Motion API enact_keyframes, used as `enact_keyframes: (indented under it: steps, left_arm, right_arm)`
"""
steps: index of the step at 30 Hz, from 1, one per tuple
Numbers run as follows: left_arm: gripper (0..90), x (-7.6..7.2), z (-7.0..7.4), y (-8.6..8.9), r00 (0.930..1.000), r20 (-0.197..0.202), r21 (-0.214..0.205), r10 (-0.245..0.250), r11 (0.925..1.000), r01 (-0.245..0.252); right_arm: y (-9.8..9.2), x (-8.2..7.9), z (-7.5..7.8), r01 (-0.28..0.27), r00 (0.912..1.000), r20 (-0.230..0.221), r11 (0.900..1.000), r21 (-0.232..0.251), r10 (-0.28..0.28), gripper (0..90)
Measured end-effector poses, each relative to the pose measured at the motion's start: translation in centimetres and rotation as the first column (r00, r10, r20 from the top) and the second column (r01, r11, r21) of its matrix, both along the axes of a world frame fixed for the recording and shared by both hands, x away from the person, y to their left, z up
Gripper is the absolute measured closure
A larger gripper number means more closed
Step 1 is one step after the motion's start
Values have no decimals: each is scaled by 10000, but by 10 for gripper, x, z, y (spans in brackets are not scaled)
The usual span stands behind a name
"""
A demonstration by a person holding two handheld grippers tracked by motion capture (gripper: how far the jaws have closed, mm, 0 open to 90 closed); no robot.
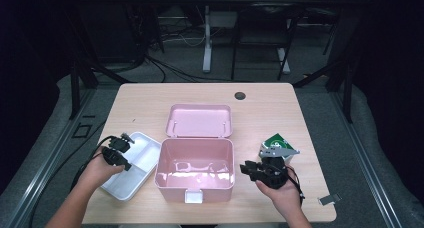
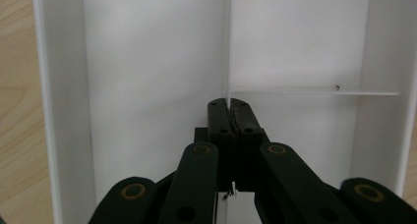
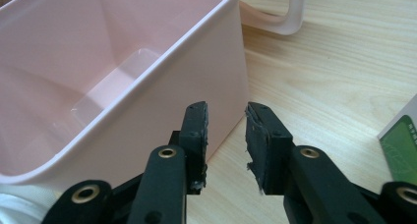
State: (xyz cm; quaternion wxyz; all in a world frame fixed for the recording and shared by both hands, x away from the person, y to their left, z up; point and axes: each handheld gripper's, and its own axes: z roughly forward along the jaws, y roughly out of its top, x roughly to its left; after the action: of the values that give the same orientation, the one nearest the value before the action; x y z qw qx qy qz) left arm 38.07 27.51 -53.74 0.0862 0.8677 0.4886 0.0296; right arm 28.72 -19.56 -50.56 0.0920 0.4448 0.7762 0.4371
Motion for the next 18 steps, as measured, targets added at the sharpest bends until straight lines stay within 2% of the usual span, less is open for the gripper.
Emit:
enact_keyframes:
  steps: [1, 3, 6, 9, 11, 13, 14, 16, 17, 18]
  left_arm:
    - [879, 0, -1, 0, 10000, -75, -103, 46, 9999, -46]
    - [858, -2, -1, 0, 9999, 56, -256, 103, 9996, -101]
    - [798, -3, 1, 0, 9998, 200, -262, 77, 9996, -71]
    - [675, -7, 2, 1, 9994, 351, -377, 25, 9993, -11]
    - [624, -8, 4, 3, 9985, 549, -493, -17, 9988, 44]
    - [547, -9, 6, 6, 9972, 729, -433, -196, 9988, 228]
    - [532, -10, 8, 8, 9968, 795, -550, -126, 9983, 170]
    - [499, -12, 10, 11, 9954, 946, -683, -157, 9974, 223]
    - [483, -14, 10, 12, 9946, 1030, -717, -116, 9972, 190]
    - [466, -15, 11, 13, 9946, 1028, -720, -137, 9972, 212]
  right_arm:
    - [0, 1, 1, 48, 10000, 27, 10000, -49, -48, 688]
    - [0, 2, 4, 13, 10000, -6, 10000, -48, -13, 671]
    - [2, 5, 9, 25, 10000, 41, 9997, -244, -24, 633]
    - [2, 8, 17, 23, 9999, 146, 9980, -626, -13, 581]
    - [2, 11, 22, 3, 9998, 220, 9957, -927, 17, 541]
    - [3, 15, 26, -217, 9997, 108, 9906, -1353, 234, 491]
    - [4, 18, 27, -191, 9997, 109, 9844, -1748, 214, 479]
    - [4, 22, 28, -249, 9997, 6, 9775, -2096, 256, 473]
    - [4, 25, 29, -390, 9992, -135, 9772, -2085, 370, 472]
    - [5, 27, 30, -178, 9998, -173, 9697, -2438, 140, 472]
